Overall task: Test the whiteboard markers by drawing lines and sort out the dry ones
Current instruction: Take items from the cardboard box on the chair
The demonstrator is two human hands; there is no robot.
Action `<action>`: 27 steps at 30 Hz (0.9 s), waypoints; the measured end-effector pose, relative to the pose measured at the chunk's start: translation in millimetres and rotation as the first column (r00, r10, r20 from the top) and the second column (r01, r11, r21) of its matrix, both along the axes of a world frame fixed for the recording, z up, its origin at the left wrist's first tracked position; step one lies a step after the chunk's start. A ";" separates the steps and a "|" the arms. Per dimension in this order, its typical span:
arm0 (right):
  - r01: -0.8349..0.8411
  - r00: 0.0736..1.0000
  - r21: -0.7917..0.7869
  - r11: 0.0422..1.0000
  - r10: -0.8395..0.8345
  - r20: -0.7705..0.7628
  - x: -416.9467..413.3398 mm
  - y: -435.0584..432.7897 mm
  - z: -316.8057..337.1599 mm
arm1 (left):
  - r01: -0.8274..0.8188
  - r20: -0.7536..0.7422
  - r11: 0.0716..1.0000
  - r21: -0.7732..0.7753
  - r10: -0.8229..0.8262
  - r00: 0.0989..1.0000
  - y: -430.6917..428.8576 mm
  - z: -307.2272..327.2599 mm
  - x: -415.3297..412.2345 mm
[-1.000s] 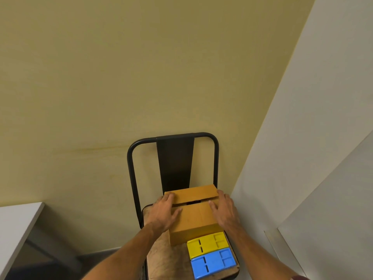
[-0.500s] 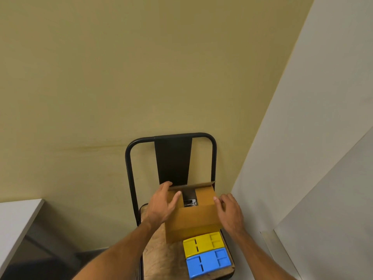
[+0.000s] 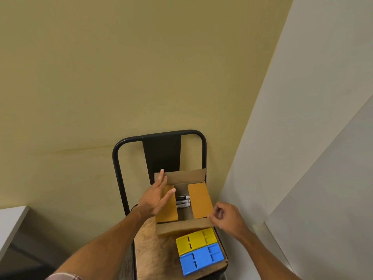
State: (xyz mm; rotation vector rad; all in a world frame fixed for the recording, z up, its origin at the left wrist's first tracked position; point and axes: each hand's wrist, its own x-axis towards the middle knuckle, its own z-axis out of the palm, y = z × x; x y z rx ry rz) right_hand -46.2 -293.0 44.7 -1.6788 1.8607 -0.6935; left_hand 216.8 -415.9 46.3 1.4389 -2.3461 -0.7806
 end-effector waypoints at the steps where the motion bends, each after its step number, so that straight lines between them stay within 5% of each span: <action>1: -0.045 0.999 0.036 0.998 0.046 -0.022 -1.1 3.9 -0.7 | -0.004 0.078 0.999 -0.034 0.007 0.997 -3.6 -2.7 -2.6; 5: -0.114 0.989 0.133 0.985 0.125 -0.082 -7.8 12.3 -10.1 | -0.032 0.282 0.999 -0.023 0.038 0.959 -11.4 -9.5 -15.5; 11: -0.130 0.974 0.206 0.970 0.163 -0.155 -8.2 8.9 -30.4 | -0.034 0.400 0.999 0.035 0.017 0.916 -12.6 -19.8 -19.3; 16: -0.105 0.985 0.118 0.987 0.119 -0.124 -3.6 -4.5 -16.5 | -0.066 0.373 0.998 -0.020 0.069 0.925 -4.0 -21.0 -25.2; 27: -0.021 0.878 0.217 0.976 0.122 -0.463 60.1 -50.4 -12.2 | -0.014 0.294 0.995 0.097 -0.015 0.956 26.2 -25.3 -36.1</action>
